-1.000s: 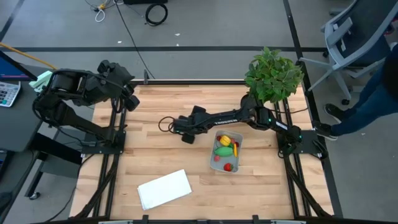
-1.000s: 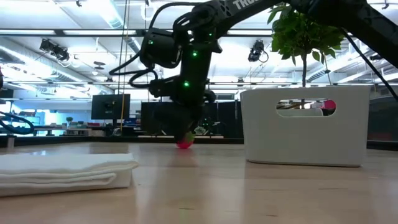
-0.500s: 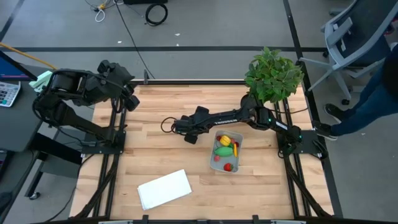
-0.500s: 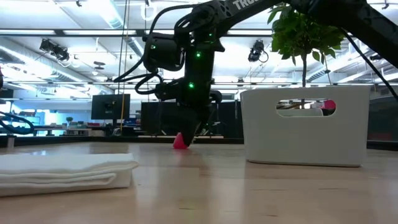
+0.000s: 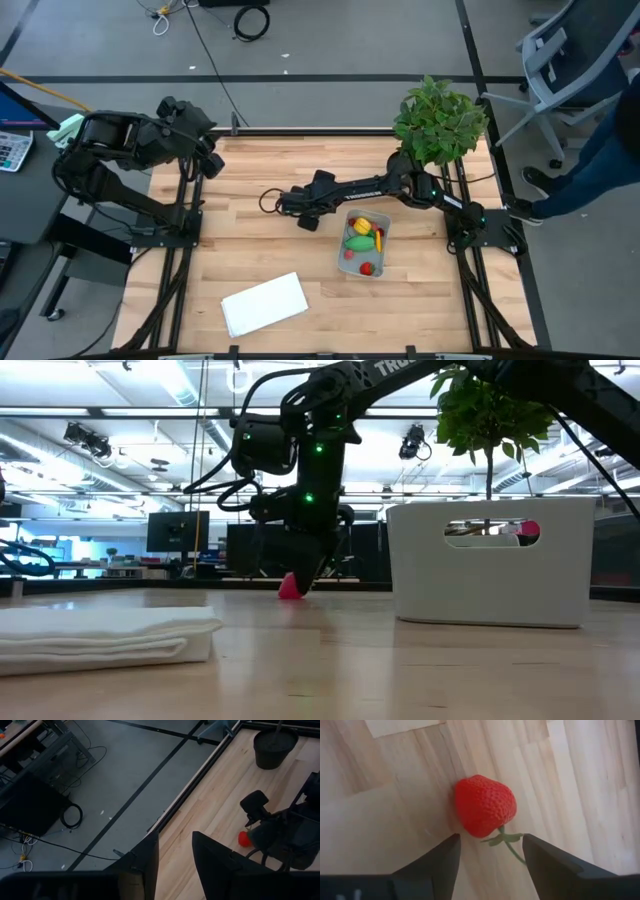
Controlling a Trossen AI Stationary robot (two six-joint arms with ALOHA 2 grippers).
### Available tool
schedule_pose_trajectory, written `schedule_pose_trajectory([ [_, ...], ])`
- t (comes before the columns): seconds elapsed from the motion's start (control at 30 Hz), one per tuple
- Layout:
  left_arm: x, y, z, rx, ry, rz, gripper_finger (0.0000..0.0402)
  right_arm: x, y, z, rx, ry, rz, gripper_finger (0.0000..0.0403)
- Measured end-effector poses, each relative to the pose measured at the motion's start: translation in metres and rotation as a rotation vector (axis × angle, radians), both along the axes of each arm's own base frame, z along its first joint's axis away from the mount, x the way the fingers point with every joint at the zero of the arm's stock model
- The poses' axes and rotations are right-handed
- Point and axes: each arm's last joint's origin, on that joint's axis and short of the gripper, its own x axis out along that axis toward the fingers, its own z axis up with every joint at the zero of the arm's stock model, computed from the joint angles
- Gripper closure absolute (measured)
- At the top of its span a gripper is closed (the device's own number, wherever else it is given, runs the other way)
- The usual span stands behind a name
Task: Pick and placing Produce into tupperware
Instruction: Put the red strawberry into the gray bin
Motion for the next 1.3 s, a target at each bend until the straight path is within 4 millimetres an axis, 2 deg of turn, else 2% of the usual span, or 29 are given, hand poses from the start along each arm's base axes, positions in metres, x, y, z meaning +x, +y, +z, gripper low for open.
schedule_pose_trajectory([
  [0.3,0.000,0.000,0.000,0.000,0.000,0.000,0.0284,0.000,-0.003,0.000,-0.011,0.044,0.070,0.0179],
  [0.67,0.000,0.000,0.000,0.000,0.000,0.000,0.0284,-0.013,-0.006,-0.001,-0.005,0.234,0.174,0.0179],
  [1.1,0.000,0.000,0.000,0.000,0.000,0.000,0.0282,-0.018,-0.007,0.000,-0.017,0.344,0.283,0.0179],
  [1.3,0.000,0.000,0.000,0.000,-0.001,0.001,0.0289,-0.014,-0.013,0.006,-0.074,0.319,0.310,0.0178],
])
